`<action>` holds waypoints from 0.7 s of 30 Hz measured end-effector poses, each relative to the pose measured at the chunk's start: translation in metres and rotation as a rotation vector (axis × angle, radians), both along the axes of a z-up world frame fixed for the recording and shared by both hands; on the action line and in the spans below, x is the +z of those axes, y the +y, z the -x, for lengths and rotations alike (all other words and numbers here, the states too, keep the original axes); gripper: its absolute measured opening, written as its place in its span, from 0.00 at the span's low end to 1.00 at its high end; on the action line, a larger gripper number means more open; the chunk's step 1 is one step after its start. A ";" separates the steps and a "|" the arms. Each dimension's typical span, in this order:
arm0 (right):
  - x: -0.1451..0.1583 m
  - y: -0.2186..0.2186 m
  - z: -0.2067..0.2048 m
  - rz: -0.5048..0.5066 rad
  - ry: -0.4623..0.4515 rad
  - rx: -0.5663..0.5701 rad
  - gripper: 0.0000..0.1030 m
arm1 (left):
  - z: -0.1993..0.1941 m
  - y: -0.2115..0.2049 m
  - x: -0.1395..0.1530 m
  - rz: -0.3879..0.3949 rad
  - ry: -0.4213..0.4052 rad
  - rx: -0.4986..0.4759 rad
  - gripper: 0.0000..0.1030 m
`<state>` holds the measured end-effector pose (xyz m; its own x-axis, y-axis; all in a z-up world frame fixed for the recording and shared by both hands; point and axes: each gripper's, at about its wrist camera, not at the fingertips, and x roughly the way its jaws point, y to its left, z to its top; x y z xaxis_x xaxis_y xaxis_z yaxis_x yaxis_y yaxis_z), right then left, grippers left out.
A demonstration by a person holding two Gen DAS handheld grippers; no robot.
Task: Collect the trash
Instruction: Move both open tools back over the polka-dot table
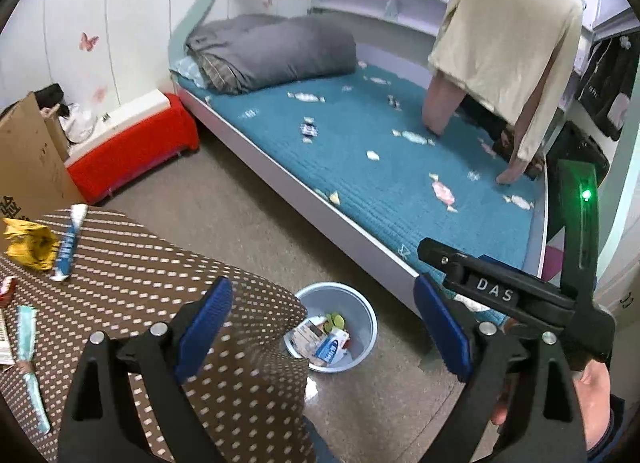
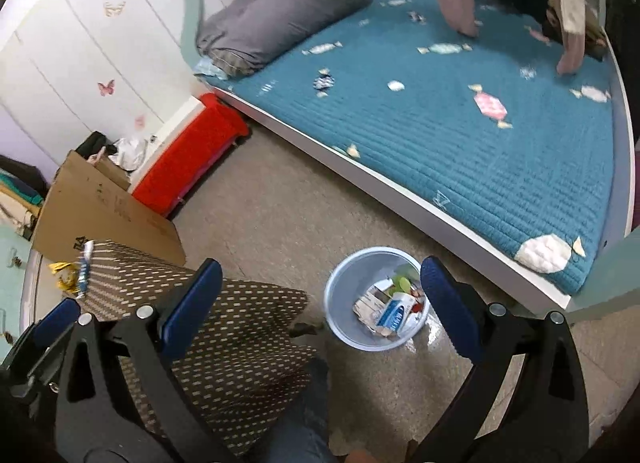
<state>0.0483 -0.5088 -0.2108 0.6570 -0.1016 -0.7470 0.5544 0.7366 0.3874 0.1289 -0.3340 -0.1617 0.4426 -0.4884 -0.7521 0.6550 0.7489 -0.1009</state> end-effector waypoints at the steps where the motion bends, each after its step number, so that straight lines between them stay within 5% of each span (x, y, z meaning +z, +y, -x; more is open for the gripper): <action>1: 0.009 0.009 0.000 0.012 -0.013 0.013 0.94 | 0.003 0.008 0.006 0.008 -0.010 0.007 0.87; 9: 0.055 0.069 -0.010 0.072 -0.078 0.130 0.94 | 0.023 0.078 0.041 0.039 -0.109 0.066 0.89; 21: 0.084 0.179 -0.043 0.139 -0.117 0.329 0.94 | 0.023 0.199 0.059 0.064 -0.174 0.293 0.89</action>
